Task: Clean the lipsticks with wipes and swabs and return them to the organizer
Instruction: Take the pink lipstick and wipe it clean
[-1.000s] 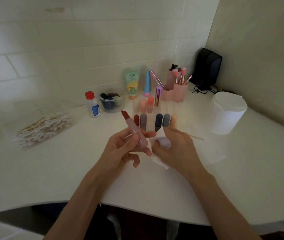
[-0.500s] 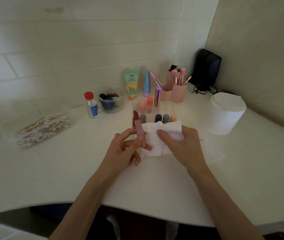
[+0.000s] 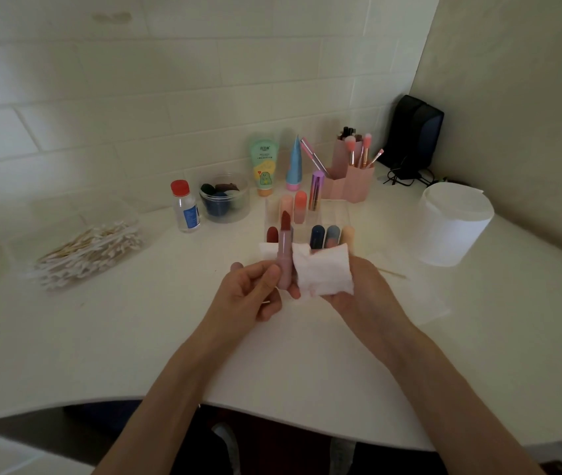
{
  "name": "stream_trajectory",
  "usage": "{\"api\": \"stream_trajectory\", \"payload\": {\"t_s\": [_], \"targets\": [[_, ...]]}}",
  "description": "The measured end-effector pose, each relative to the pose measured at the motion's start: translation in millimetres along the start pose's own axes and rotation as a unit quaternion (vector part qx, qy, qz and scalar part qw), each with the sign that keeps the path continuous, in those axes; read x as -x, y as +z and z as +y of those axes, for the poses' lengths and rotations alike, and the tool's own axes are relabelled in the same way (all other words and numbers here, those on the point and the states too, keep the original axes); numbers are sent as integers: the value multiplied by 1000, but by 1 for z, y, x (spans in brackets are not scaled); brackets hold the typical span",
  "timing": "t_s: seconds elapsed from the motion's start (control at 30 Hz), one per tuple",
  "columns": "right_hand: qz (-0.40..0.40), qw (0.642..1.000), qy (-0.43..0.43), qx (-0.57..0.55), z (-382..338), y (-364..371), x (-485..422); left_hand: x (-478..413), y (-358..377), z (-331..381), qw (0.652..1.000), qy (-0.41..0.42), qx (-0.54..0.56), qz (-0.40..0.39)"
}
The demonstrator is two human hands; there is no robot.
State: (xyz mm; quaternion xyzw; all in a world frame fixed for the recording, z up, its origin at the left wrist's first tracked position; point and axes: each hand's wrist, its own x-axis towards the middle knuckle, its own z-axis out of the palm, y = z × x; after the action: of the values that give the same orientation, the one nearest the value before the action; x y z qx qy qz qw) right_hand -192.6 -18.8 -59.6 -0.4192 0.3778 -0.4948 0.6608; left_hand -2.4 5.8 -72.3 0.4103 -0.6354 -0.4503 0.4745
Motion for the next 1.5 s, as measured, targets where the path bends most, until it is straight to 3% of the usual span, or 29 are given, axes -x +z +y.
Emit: {"api": "stream_trajectory", "payload": {"t_s": [0.13,0.33,0.43,0.83,0.97,1.2,1.37,1.5], "targets": [[-29,981,-76,179,4,0,5,3,2,4,999,-7,-20,-36],[-101,973,-94,184,-2,9,13,4,4,5,996,-29,25,-83],[-108,977,-80,167,-4,11,15,4,3,1,992,-46,68,-91],[-123,985,-25,116,-1,15,16,4,0,3,990,-74,59,-105],[-120,981,-52,143,-2,17,17,6,3,6,990,-60,88,-91],[-62,974,-102,191,1,16,16,1,12,2,999,-12,-41,34],[-78,974,-105,184,-3,14,16,4,8,8,996,-62,52,-47],[-70,975,-107,184,-4,14,18,7,8,2,998,-17,-65,-18]]}}
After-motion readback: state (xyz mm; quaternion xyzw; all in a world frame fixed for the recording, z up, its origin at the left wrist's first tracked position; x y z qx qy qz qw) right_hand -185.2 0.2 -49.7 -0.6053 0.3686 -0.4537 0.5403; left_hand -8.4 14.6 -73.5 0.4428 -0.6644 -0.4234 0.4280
